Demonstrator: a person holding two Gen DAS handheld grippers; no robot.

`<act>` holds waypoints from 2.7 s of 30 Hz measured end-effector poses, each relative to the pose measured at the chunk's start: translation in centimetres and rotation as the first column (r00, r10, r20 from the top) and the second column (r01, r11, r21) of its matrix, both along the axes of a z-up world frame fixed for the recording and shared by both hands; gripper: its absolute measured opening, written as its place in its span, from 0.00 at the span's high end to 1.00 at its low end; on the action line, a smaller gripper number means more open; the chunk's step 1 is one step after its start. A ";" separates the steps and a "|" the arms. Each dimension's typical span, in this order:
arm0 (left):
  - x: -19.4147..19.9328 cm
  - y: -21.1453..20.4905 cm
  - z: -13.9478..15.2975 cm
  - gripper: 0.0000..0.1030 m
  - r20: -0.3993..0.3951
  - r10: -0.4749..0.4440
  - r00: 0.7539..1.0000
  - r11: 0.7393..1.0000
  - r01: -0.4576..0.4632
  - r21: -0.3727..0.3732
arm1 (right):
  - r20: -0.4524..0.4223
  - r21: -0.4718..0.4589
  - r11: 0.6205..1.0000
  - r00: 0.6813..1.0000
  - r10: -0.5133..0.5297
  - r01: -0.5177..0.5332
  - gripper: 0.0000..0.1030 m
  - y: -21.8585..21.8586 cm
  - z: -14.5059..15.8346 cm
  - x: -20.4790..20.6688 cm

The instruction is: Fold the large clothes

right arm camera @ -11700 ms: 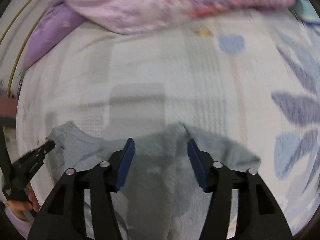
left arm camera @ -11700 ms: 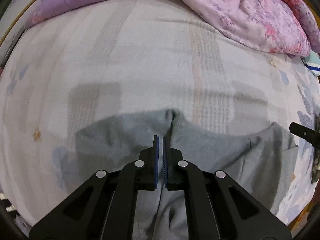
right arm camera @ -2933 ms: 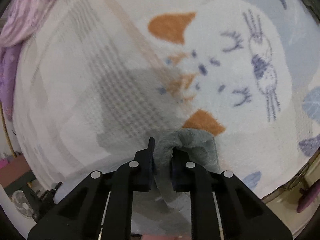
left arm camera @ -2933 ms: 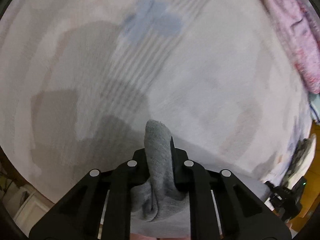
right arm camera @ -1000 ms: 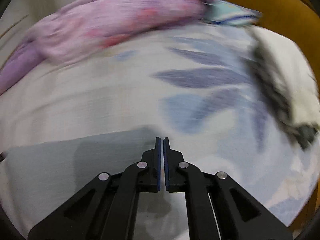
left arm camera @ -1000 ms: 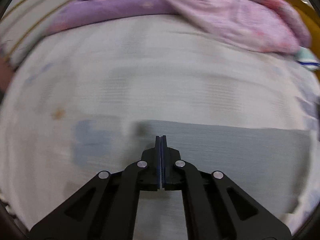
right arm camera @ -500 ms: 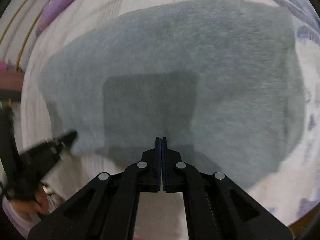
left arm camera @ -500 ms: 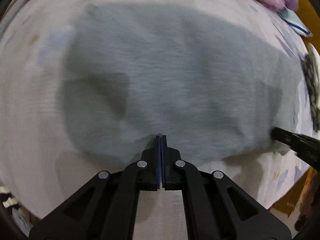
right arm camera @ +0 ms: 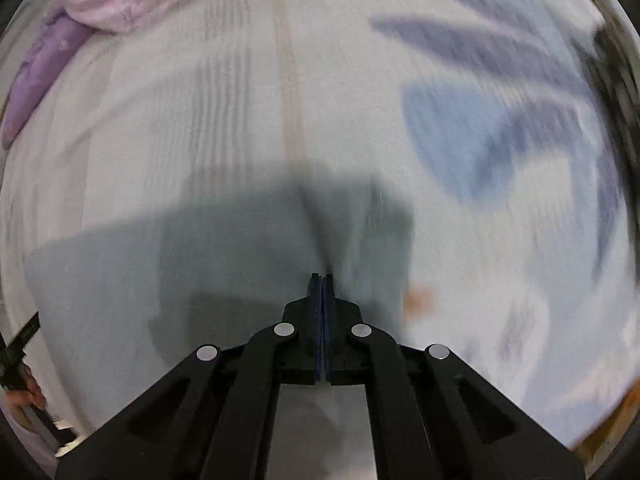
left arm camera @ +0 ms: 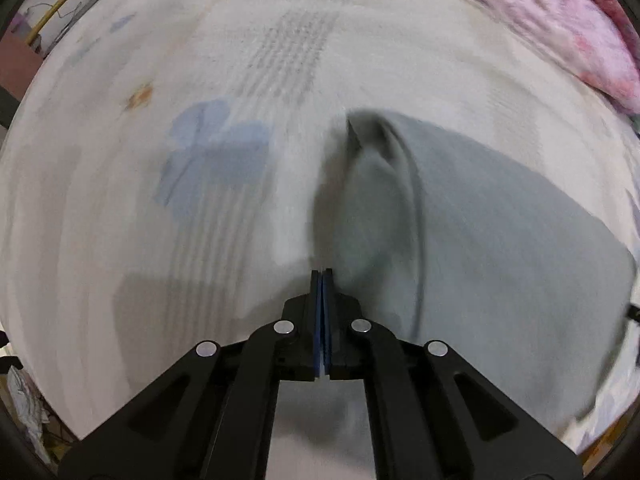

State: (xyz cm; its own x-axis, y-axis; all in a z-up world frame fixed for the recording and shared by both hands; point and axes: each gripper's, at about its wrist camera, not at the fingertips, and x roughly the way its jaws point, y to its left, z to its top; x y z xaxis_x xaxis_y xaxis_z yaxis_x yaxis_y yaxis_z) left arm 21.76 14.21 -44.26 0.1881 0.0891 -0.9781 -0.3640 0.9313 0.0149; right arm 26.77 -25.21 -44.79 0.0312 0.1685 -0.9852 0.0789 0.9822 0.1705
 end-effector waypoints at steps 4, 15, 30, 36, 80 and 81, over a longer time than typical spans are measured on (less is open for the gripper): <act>-2.8 -1.2 -1.2 1.00 -0.037 0.002 0.999 0.999 -0.003 -0.039 | -0.062 0.025 1.000 0.998 -0.005 0.006 1.00 0.7 -3.7 -4.1; -2.7 -1.7 0.5 0.59 -0.090 -0.083 0.992 0.993 0.090 0.077 | 0.011 0.037 0.994 0.995 -0.100 0.100 0.12 -0.9 1.5 -2.5; -3.5 -6.0 2.0 0.34 -0.092 -0.120 0.989 0.991 0.124 0.042 | 0.055 0.273 0.956 0.990 -0.126 0.107 0.12 -5.4 -0.5 6.3; -1.9 -8.9 2.5 0.28 -0.087 -0.087 0.992 0.995 0.091 0.047 | 0.094 0.398 0.916 0.992 -0.087 0.042 0.10 -4.7 -2.2 7.4; 18.4 -20.6 -5.4 1.00 -0.439 -0.335 0.833 0.942 0.287 -0.175 | -0.167 0.352 0.917 0.977 -0.137 0.188 0.65 -0.4 -5.6 0.7; 18.5 -21.3 -5.3 1.00 -0.462 -0.353 0.814 0.935 0.318 -0.154 | -0.172 0.359 0.912 0.974 -0.147 0.201 0.65 -1.2 -5.6 0.0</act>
State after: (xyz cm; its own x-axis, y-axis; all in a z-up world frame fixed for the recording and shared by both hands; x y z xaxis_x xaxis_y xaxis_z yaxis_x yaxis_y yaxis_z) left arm 40.25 -7.06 -49.59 -0.2942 0.0376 -0.9550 0.0071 0.9993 0.0372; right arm 26.75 -26.38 -50.36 -0.0385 0.5271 -0.8489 0.2920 0.8184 0.4949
